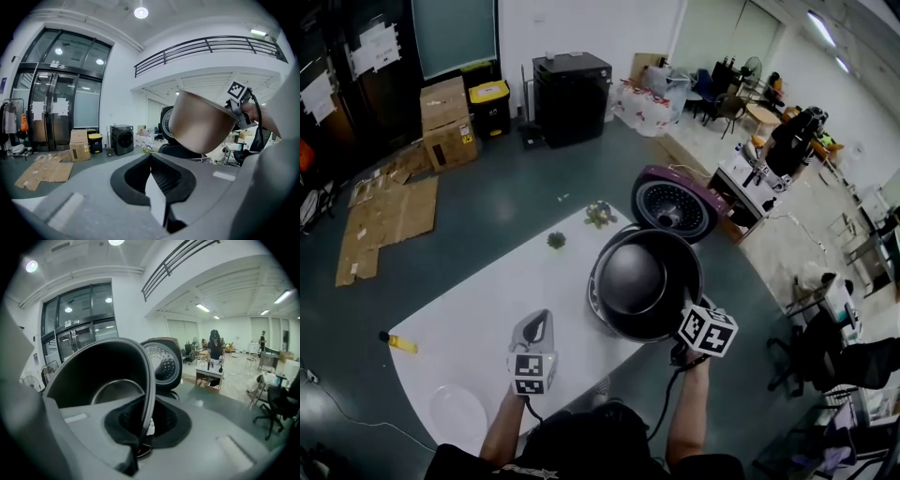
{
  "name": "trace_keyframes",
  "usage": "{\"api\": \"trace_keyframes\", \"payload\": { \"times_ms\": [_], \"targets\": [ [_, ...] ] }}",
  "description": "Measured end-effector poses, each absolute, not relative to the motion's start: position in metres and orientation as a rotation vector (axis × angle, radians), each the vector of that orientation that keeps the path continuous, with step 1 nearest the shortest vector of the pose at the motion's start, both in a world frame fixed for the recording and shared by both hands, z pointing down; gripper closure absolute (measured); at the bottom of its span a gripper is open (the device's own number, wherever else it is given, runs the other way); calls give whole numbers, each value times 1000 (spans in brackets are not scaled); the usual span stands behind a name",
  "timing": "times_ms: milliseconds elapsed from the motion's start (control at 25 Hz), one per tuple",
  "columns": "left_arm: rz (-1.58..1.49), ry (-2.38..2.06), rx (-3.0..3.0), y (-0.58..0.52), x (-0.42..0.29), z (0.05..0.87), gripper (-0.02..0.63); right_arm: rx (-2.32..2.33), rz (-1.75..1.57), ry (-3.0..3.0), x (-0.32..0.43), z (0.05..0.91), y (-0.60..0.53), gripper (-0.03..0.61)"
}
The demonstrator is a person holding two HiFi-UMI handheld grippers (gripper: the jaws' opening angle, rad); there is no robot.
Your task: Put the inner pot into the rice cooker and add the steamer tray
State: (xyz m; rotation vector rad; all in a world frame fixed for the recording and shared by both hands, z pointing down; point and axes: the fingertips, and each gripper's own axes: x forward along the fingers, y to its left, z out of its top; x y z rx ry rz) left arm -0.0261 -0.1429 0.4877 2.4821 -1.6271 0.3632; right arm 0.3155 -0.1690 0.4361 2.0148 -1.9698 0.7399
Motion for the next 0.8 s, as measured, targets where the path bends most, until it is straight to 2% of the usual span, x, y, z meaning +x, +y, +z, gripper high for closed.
{"api": "trace_keyframes", "payload": {
  "times_ms": [400,800],
  "targets": [
    [385,-1635,2468,-181,7,491,603,2059,790,-1914,367,454,-217,566],
    [444,-1646,2389,-212,15,513,603,1989,909,-1850,376,504,-258,566]
  ]
}}
